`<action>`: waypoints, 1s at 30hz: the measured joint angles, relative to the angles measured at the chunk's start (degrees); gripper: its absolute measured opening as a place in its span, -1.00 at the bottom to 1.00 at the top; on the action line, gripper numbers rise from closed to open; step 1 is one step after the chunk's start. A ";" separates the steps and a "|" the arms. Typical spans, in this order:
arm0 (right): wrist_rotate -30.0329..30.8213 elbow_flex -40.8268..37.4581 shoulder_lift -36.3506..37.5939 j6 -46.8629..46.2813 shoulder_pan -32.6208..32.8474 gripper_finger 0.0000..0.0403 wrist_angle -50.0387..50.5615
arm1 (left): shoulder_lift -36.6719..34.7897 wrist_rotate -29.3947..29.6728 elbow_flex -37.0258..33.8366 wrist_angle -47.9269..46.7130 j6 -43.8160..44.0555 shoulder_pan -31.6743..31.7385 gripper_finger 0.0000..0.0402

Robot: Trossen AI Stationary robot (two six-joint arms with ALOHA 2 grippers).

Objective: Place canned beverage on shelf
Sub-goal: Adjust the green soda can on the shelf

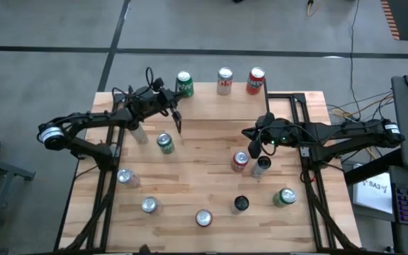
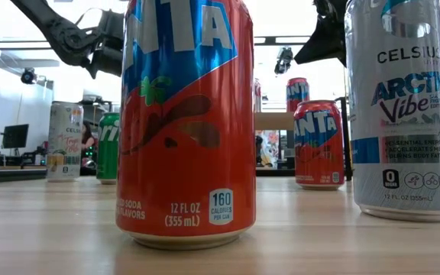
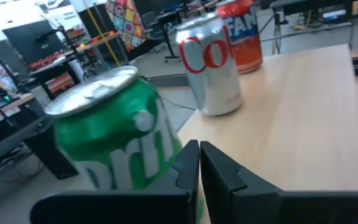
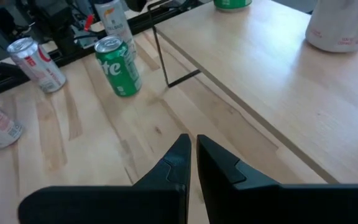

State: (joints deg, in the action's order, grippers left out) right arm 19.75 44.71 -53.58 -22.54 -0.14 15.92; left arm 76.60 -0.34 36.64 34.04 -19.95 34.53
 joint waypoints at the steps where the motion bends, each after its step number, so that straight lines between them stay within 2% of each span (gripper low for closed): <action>1: 0.00 0.00 0.00 0.00 0.00 -0.91 0.00 | 0.00 0.00 0.03 0.02 0.13 0.34 -1.00; 19: 0.45 0.00 0.00 0.00 0.00 -0.91 0.02 | 0.09 0.27 0.03 0.70 3.98 2.82 -1.00; 24: 0.92 0.00 0.00 0.09 0.00 -0.91 0.02 | 0.06 2.74 0.03 1.31 5.83 2.88 -1.00; 30: 0.90 0.00 0.00 -0.40 0.54 -0.91 0.07 | -3.84 2.47 -0.42 1.19 9.88 1.47 -1.00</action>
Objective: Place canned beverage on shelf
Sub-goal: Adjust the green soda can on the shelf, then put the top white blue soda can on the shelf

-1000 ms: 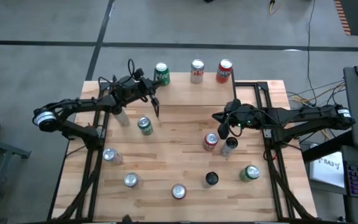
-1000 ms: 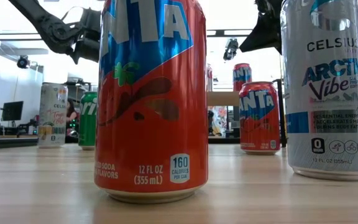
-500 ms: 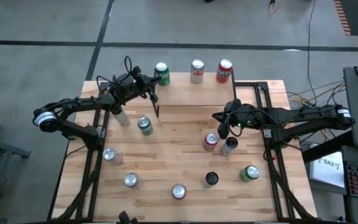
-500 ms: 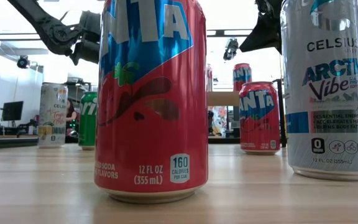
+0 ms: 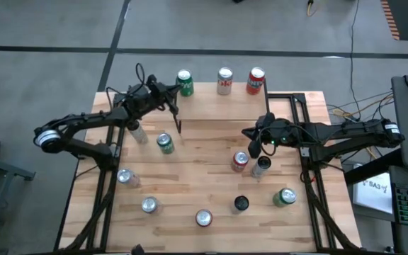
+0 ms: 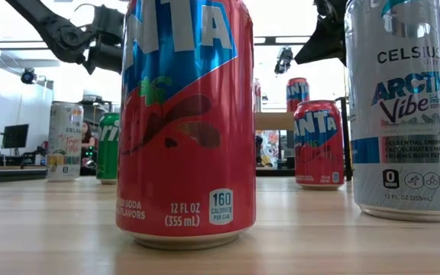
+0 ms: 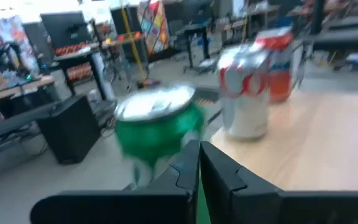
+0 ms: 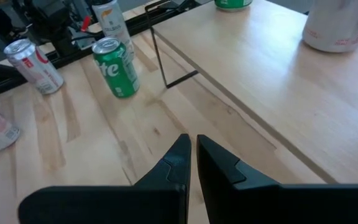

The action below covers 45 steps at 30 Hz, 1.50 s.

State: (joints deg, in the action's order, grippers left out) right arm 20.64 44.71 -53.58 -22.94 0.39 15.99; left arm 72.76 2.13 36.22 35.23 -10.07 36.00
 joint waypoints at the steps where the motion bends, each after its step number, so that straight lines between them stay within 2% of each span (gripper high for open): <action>1: -0.02 0.00 0.00 -0.02 0.24 -0.91 -0.02 | -1.13 -0.52 -0.29 0.04 0.27 -0.60 -1.00; 5: -0.02 0.00 0.00 0.00 1.45 -0.91 -0.02 | -6.80 -3.09 -1.96 -0.15 0.88 -3.87 -1.00; 14: -0.02 0.00 0.00 0.00 2.37 -0.91 -0.09 | -20.94 -3.30 -6.84 -3.27 3.94 -15.36 -1.00; 18: -0.01 0.00 0.00 0.26 2.37 -0.91 -1.67 | -25.70 -3.28 -7.10 -4.09 6.15 -20.57 -1.00; 24: -0.02 0.00 0.00 0.44 2.37 -0.91 -3.97 | -30.87 -3.28 -5.27 -11.11 6.37 -26.55 -1.00; 31: -0.02 0.00 0.01 0.44 2.37 -0.91 -4.77 | -36.91 0.27 -4.85 -20.91 7.73 -28.80 -1.00; 45: -0.04 1.07 0.02 0.96 2.35 -0.91 -6.19 | -45.03 0.54 -4.49 -39.14 8.98 -28.76 -1.00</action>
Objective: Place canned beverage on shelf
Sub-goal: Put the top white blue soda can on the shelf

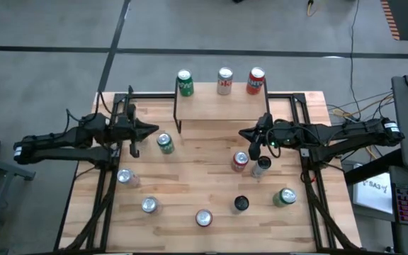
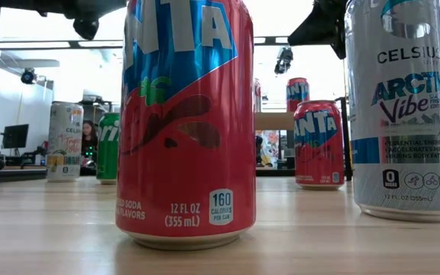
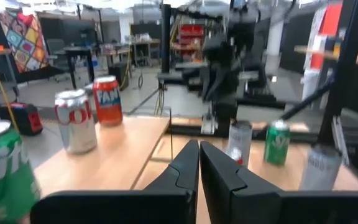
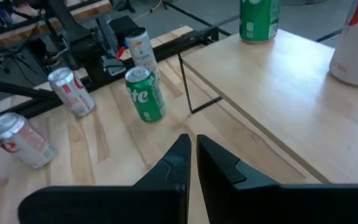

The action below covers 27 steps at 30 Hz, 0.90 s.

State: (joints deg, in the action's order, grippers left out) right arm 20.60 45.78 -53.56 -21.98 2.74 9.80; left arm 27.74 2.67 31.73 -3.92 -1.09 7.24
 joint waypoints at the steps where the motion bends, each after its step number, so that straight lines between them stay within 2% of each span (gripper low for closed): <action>1: 0.00 0.35 0.00 0.01 0.00 -0.91 0.08 | -0.81 0.67 0.46 -1.97 -0.85 -0.02 -1.00; 6: 0.00 2.19 0.00 0.08 0.00 -0.91 0.55 | -4.49 4.99 0.60 -4.75 -1.64 0.00 -1.00; 18: -1.51 4.65 0.00 -0.98 0.00 -0.91 0.81 | -7.53 3.44 -1.73 -5.07 -0.23 -0.02 -1.00; 22: -1.75 4.65 -0.95 -0.48 0.02 -0.91 0.62 | -7.28 1.63 -3.36 -0.40 0.12 -0.02 -1.00; 27: -5.96 4.83 -4.34 2.50 0.02 -0.91 1.05 | -7.38 0.82 -5.23 2.91 -0.71 -0.02 -1.00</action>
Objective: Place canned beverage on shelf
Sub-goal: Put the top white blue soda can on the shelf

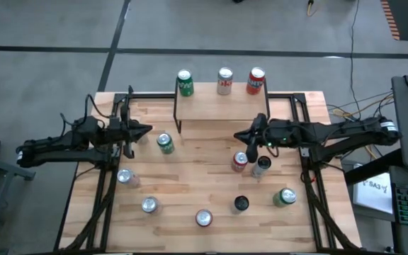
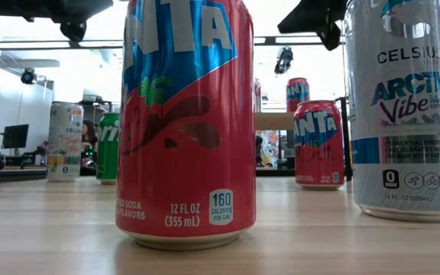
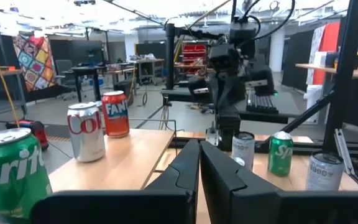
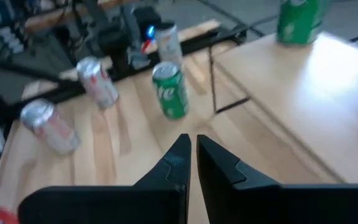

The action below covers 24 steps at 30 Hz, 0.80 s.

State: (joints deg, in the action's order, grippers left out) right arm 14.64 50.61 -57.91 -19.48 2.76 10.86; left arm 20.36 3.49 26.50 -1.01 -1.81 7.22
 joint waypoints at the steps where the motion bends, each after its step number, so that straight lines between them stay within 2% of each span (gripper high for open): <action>1: -0.16 0.58 -0.77 0.19 0.00 -0.91 0.98 | 0.00 0.00 0.00 0.19 0.03 0.00 -1.00; 12: -0.09 16.87 -11.16 1.04 0.02 -0.91 26.59 | -0.26 0.00 0.00 1.37 1.34 0.00 -1.00; 18: -0.19 26.09 -16.23 2.29 1.31 -0.91 44.20 | -0.26 -0.02 0.00 1.79 1.01 0.00 -1.00; 24: -5.88 31.66 -18.42 4.39 3.05 -0.91 57.77 | -0.26 0.03 0.00 1.92 0.90 0.00 -1.00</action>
State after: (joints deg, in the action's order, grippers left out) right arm 8.76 82.27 -76.32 -15.09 5.81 68.63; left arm 20.10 3.51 26.50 0.91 -0.91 7.22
